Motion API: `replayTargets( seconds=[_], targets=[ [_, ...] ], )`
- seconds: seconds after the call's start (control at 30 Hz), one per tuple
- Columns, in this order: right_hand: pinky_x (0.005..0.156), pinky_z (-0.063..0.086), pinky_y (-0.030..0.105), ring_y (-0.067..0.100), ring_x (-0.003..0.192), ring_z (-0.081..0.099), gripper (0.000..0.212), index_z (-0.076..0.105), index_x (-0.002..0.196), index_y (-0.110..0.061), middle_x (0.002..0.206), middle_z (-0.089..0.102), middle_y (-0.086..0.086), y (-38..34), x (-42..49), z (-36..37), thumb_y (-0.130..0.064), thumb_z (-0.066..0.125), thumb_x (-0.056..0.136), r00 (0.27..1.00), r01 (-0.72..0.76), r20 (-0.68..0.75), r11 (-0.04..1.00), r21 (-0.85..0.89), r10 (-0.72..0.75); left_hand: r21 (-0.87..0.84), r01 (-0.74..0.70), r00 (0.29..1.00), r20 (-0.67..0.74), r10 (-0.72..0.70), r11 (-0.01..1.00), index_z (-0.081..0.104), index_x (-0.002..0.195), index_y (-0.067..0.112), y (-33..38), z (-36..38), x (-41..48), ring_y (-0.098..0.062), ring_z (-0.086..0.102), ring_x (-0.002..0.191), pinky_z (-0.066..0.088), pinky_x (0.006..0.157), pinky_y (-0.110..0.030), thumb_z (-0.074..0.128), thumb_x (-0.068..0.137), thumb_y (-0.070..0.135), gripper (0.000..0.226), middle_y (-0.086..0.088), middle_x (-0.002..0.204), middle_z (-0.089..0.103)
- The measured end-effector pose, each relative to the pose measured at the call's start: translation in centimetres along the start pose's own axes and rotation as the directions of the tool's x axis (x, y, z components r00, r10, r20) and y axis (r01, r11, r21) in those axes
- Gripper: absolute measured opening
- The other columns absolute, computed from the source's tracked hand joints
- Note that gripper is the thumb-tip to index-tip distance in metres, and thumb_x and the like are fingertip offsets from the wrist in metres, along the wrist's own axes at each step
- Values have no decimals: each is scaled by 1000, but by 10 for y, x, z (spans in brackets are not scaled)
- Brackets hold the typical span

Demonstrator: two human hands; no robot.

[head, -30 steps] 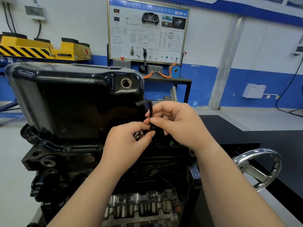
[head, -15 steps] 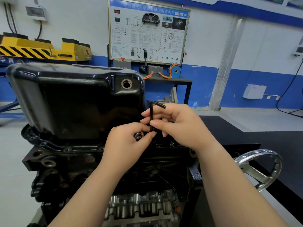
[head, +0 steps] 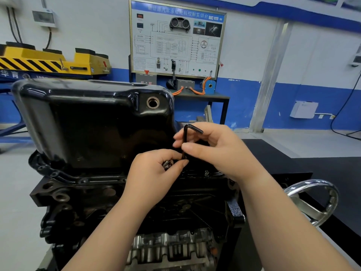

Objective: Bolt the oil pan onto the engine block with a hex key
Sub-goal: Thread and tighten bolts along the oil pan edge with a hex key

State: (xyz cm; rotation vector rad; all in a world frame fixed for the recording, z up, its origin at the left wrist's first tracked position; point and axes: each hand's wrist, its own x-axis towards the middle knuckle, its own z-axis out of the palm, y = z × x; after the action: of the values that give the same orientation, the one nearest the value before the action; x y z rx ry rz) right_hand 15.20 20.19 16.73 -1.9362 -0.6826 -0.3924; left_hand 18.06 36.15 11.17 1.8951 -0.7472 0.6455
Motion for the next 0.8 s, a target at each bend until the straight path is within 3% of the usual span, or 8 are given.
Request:
replayTargets(
  seconds=[0.1, 0.17, 0.23, 0.33, 0.4, 0.47, 0.8],
  targets=[
    [98, 47, 36, 20, 117, 57, 34, 60, 119, -11, 118, 66, 6, 4, 0, -7, -26, 58, 89, 995, 35, 82, 962, 269, -59, 14, -2, 1000, -14, 3, 1000, 72, 75, 33, -1, 1, 0, 1, 60, 68, 45, 59, -14, 73, 78, 23, 10, 23, 75, 65],
    [103, 42, 45, 27, 120, 53, 52, 52, 129, -6, 124, 60, 13, 8, 0, -3, -41, 53, 90, 978, -9, 189, 887, 462, -88, 31, -4, 1000, -14, 4, 1000, 73, 77, 31, -2, 1, 0, -1, 59, 66, 45, 57, -16, 73, 78, 23, 8, 19, 71, 65],
    [103, 43, 44, 28, 115, 56, 57, 51, 129, -5, 118, 63, 13, 11, 2, 4, -47, 43, 91, 974, -70, 216, 831, 552, -62, 27, -7, 1000, -23, 8, 1000, 73, 77, 29, -3, 1, 0, -3, 60, 64, 46, 57, -19, 74, 77, 24, 4, 15, 64, 65],
    [97, 44, 42, 18, 92, 62, 51, 62, 117, -10, 92, 67, 3, 16, 5, 11, -48, 42, 89, 982, -112, 189, 795, 596, -4, 24, -15, 1000, -15, 15, 1000, 72, 75, 25, -3, 1, 0, -7, 60, 63, 45, 58, -22, 72, 77, 28, 3, 11, 64, 66],
    [97, 41, 45, 15, 78, 58, 45, 66, 106, -10, 80, 61, 1, 19, 5, 14, -48, 53, 86, 986, -86, 164, 758, 647, -28, 34, -25, 1000, -7, 25, 999, 67, 70, 31, -2, 1, 1, -2, 56, 58, 41, 54, -14, 74, 77, 23, 13, 20, 60, 62],
    [96, 45, 37, 12, 69, 52, 46, 64, 96, -9, 74, 54, -1, 19, 6, 15, -50, 64, 78, 988, -79, 149, 709, 701, -37, 34, -26, 1000, -10, 26, 999, 71, 74, 30, -2, 0, 0, 1, 56, 59, 40, 54, -11, 74, 77, 20, 12, 24, 60, 60],
    [80, 48, 25, 6, 59, 38, 49, 57, 85, -12, 65, 43, -6, 18, 10, 24, -55, 71, 68, 994, -64, 105, 702, 709, -15, 35, -11, 1000, -16, 12, 999, 75, 78, 24, 0, 0, 0, -2, 60, 66, 45, 58, -15, 74, 77, 21, 4, 19, 68, 67]
  ],
)
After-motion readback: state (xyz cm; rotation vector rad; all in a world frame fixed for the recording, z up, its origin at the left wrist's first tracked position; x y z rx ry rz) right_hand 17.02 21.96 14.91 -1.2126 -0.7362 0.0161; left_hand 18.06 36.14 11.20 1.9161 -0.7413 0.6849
